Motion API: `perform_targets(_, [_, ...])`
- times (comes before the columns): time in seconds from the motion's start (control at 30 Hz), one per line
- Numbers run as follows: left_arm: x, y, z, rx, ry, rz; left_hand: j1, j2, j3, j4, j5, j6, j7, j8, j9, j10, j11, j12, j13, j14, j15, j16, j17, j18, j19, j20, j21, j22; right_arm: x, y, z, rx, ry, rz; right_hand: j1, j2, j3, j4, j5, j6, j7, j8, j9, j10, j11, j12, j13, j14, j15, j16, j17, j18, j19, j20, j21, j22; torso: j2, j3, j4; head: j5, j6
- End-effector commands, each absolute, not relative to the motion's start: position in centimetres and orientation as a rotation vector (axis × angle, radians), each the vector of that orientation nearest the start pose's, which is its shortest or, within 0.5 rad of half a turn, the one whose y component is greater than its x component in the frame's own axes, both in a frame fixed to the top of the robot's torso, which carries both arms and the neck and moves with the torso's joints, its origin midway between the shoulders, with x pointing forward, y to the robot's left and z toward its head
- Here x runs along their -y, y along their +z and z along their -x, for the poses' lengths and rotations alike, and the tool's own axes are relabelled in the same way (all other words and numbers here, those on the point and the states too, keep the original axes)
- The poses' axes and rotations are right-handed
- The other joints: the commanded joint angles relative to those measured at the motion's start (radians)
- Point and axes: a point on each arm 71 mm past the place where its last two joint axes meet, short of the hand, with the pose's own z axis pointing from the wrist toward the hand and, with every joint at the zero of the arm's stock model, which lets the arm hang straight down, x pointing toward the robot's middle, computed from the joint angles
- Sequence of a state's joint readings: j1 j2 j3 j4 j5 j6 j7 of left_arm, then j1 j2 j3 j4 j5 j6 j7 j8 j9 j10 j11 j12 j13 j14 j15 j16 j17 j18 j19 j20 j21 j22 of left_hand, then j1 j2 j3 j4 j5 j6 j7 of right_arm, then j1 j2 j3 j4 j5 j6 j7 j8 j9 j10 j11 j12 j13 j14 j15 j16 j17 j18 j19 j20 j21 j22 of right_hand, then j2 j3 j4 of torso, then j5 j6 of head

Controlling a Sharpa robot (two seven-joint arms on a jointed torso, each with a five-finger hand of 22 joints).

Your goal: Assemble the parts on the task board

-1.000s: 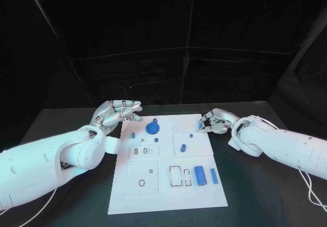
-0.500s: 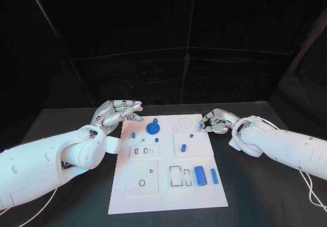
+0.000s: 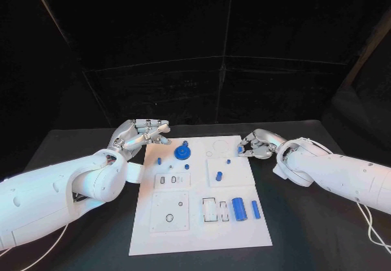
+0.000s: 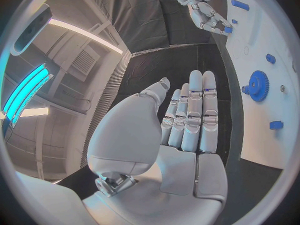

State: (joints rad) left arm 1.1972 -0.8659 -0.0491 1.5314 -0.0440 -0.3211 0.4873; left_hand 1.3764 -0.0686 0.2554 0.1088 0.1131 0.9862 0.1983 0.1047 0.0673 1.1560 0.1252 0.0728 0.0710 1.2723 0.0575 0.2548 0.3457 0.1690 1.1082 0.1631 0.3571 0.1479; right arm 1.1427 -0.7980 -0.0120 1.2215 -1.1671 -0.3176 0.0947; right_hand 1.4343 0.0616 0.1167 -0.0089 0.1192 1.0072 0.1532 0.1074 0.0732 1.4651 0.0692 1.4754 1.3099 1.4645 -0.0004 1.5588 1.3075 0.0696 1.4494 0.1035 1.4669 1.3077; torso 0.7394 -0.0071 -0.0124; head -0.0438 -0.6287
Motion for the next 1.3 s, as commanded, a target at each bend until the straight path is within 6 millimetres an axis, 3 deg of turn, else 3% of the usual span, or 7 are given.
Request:
perform_targets(0.03, [-21.8,-17.3,-48.7,-1.342,-1.581,1.016,0.008,0.002,0.003,0.000,-0.005,0.003,0.004,-0.005,-0.001,0.003,0.006,-0.003,0.000,-0.002,0.003,-0.006,0.001,0.012,-0.001,0.000,0.004,0.002,26.9,-21.5,-52.6,-1.639,0.693,-0.159,0.010,0.026,0.022,-0.010,-0.011,0.030,-0.012,0.017,0.010,0.039,-0.012,0.006,0.172,0.102,-0.012,0.004,0.243,-0.020,0.005,-0.005,0.005,0.027,0.000,0.0000,0.0017,0.001,-0.001])
perform_targets(0.17, [-21.8,-17.3,-48.7,-1.341,-1.579,1.016,0.008,0.002,0.003,0.000,-0.005,0.003,0.004,-0.005,-0.001,0.003,0.006,-0.003,0.000,-0.002,0.003,-0.006,0.001,0.012,-0.001,0.000,0.004,0.002,26.9,-21.2,-52.4,-1.605,0.698,-0.158,0.012,0.033,0.040,-0.020,-0.011,0.048,-0.020,0.026,0.014,0.043,-0.020,0.010,0.176,0.103,-0.019,0.006,0.248,-0.021,0.008,-0.013,0.007,0.032,0.001,0.0003,0.0030,0.004,-0.001])
perform_targets(0.43, [-22.0,-17.3,-48.6,-1.339,-1.574,1.018,0.009,0.002,0.006,-0.002,-0.005,0.004,0.004,-0.007,0.000,0.005,0.006,-0.005,0.000,-0.003,0.003,-0.008,0.006,0.012,-0.002,0.000,0.005,0.002,26.1,-20.5,-51.7,-1.562,0.714,-0.165,0.010,0.035,0.047,-0.023,-0.009,0.050,-0.022,0.027,0.015,0.044,-0.021,0.011,0.177,0.103,-0.021,0.007,0.250,-0.022,0.009,-0.015,0.008,0.033,0.000,-0.0009,0.0005,0.010,-0.001])
perform_targets(0.57, [-22.0,-17.3,-48.7,-1.338,-1.573,1.018,0.009,0.002,0.006,-0.002,-0.005,0.004,0.004,-0.007,0.000,0.005,0.006,-0.005,0.000,-0.003,0.003,-0.008,0.006,0.012,-0.002,0.000,0.005,0.002,24.8,-20.0,-50.8,-1.558,0.724,-0.160,-0.010,0.015,0.044,-0.025,-0.011,0.047,-0.021,0.022,0.015,0.043,-0.021,0.009,0.176,0.103,-0.022,0.007,0.249,-0.022,0.010,-0.018,0.008,0.035,0.000,-0.0006,-0.0014,0.015,-0.006])
perform_targets(0.67, [-22.0,-17.4,-48.7,-1.338,-1.572,1.018,0.009,0.002,0.006,-0.002,-0.005,0.004,0.004,-0.007,0.000,0.005,0.006,-0.005,0.000,-0.003,0.003,-0.008,0.006,0.012,-0.002,0.000,0.005,0.002,23.7,-19.6,-50.3,-1.559,0.723,-0.157,-0.014,0.015,0.045,-0.024,-0.013,0.048,-0.021,0.022,0.015,0.043,-0.021,0.009,0.176,0.103,-0.022,0.007,0.249,-0.022,0.010,-0.018,0.008,0.034,-0.003,-0.0006,-0.0011,0.016,-0.011])
perform_targets(0.8, [-22.0,-17.4,-48.8,-1.338,-1.571,1.018,0.009,0.002,0.007,-0.003,-0.005,0.005,0.003,-0.007,0.000,0.005,0.006,-0.005,0.000,-0.003,0.002,-0.009,0.007,0.012,-0.002,0.000,0.005,0.002,21.7,-19.1,-49.4,-1.565,0.723,-0.148,-0.016,0.016,0.046,-0.023,-0.014,0.048,-0.021,0.022,0.015,0.042,-0.021,0.007,0.174,0.103,-0.022,0.006,0.248,-0.022,0.009,-0.018,0.008,0.033,-0.004,-0.0022,0.0024,0.018,-0.011])
perform_targets(1.3, [-21.8,-17.5,-49.0,-1.336,-1.569,1.017,0.010,0.003,0.007,-0.003,-0.005,0.005,0.003,-0.007,0.000,0.006,0.005,-0.005,0.000,-0.003,0.002,-0.009,0.007,0.012,-0.002,0.000,0.005,0.002,12.0,-18.5,-47.0,-1.658,0.791,-0.030,-0.025,0.012,0.049,-0.023,-0.011,0.049,-0.022,0.021,0.015,0.037,-0.022,0.000,0.168,0.101,-0.023,0.003,0.239,-0.021,0.009,-0.019,0.007,0.032,-0.008,-0.0033,0.0020,0.041,-0.019])
